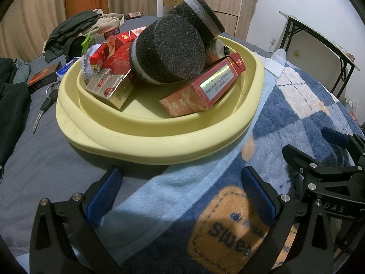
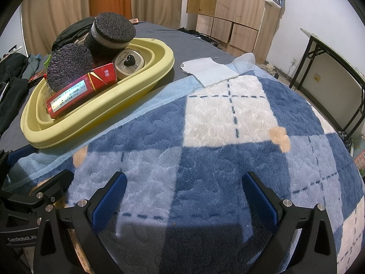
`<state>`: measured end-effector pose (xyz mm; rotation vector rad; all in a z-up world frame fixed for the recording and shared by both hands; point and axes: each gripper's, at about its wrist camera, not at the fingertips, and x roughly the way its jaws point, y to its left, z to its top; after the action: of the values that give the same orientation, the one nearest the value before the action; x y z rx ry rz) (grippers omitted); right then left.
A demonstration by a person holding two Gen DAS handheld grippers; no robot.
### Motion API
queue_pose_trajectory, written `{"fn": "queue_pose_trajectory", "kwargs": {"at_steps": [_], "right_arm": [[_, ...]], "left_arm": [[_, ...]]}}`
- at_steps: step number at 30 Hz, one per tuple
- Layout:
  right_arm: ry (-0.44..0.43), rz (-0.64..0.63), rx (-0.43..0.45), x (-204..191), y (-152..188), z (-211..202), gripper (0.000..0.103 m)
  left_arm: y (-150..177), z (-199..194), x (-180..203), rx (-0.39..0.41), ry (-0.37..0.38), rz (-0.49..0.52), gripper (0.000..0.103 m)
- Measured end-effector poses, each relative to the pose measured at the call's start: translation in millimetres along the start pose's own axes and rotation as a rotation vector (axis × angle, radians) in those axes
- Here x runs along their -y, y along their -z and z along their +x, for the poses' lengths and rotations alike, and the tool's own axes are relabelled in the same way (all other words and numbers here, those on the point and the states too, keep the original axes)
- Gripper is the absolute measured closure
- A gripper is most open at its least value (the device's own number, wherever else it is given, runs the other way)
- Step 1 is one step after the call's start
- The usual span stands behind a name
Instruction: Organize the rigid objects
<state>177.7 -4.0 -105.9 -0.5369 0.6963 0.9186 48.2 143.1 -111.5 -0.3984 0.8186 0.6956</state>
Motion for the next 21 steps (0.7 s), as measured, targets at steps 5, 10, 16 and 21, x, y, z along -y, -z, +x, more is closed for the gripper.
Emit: {"fn": "queue_pose_trajectory", "kwargs": {"at_steps": [5, 10, 16, 21], "right_arm": [[0.000, 0.000, 0.000, 0.2, 0.2, -0.6, 0.000], [0.000, 0.000, 0.000, 0.7, 0.4, -1.2, 0.000], [0.000, 0.000, 0.000, 0.5, 0.4, -1.1, 0.000], [0.000, 0.000, 0.000, 0.6, 0.1, -0.5, 0.000]], "left_arm": [[0.0, 0.0, -0.1, 0.000, 0.000, 0.000, 0.000], [0.0, 0.0, 0.0, 0.000, 0.000, 0.000, 0.000], [0.0, -0.1, -0.1, 0.000, 0.000, 0.000, 0.000], [0.1, 0.0, 0.0, 0.000, 0.000, 0.000, 0.000]]}}
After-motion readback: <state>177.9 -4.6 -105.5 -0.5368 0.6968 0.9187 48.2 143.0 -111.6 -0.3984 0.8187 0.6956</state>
